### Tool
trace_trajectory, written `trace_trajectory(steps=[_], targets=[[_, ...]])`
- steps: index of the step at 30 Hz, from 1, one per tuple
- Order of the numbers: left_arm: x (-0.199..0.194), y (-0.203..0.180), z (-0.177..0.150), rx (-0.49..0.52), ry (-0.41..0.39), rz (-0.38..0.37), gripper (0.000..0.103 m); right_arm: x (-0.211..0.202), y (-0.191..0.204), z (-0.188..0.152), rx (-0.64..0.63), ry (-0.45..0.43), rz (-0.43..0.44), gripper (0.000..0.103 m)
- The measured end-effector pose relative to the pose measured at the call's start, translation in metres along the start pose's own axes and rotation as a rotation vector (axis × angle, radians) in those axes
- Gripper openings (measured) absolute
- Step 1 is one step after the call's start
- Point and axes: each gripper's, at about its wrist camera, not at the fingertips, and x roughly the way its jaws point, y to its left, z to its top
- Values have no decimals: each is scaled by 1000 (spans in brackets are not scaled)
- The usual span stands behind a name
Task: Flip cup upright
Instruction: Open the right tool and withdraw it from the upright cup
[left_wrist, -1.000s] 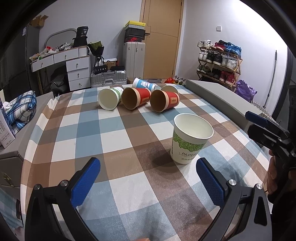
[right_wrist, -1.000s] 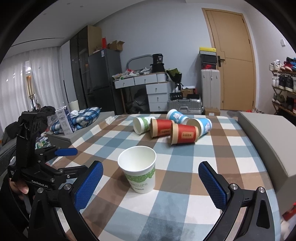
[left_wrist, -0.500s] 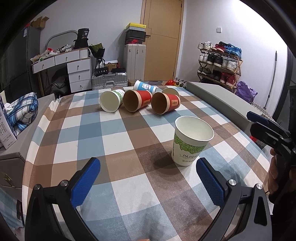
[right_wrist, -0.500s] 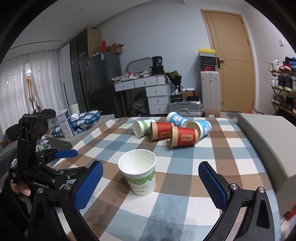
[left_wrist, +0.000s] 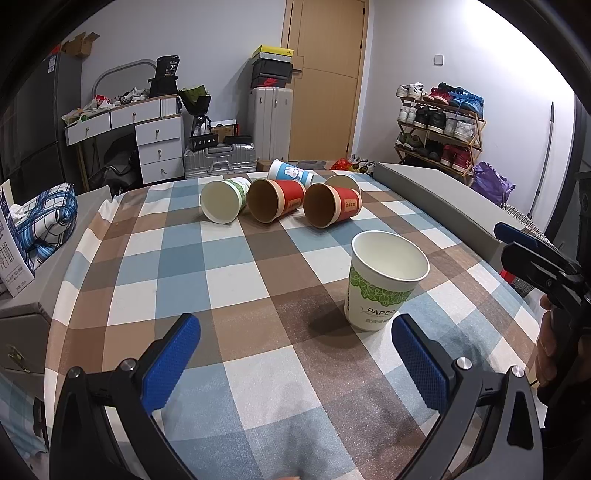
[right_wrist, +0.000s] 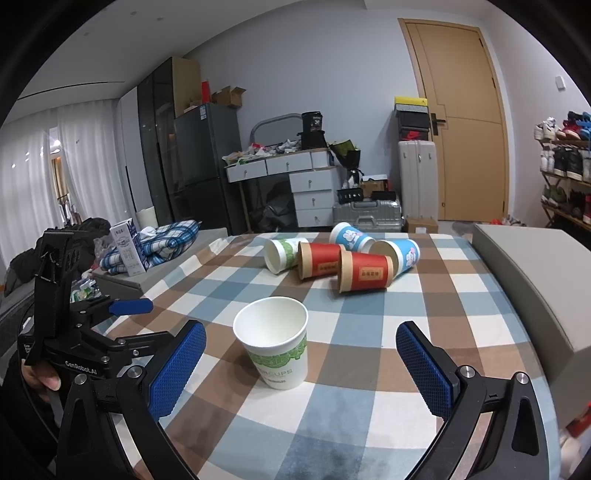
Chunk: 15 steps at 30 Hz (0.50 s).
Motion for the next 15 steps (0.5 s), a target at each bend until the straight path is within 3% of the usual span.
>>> trace_trajectory(steps=[15], targets=[[0,0,-1,-1,-1,0,101,0,-2,1,1,-2,-3,103]])
